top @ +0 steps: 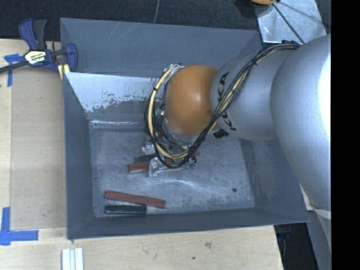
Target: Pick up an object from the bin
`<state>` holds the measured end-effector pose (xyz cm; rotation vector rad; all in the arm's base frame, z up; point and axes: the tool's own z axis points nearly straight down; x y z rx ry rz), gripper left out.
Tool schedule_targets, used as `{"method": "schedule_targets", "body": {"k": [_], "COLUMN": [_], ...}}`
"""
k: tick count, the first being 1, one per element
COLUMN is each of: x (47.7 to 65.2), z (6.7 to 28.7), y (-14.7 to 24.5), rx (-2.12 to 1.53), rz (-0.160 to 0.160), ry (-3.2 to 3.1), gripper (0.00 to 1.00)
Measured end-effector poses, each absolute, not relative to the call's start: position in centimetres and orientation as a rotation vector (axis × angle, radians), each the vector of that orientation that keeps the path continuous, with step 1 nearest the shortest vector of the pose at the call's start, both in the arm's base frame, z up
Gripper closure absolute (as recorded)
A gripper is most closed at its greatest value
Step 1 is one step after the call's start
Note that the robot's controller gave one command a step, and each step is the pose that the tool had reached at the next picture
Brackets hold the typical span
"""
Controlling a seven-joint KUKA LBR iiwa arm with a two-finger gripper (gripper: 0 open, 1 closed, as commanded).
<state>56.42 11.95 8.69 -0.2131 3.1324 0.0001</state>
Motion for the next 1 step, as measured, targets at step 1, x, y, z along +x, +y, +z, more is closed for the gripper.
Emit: {"method": "schedule_targets", "body": {"k": [1], "x": [57.8], "z": [20.52], "y": [15.9], "rx": [-0.231], "rz": [0.001], "ry": [3.131], "gripper": [1.0]}}
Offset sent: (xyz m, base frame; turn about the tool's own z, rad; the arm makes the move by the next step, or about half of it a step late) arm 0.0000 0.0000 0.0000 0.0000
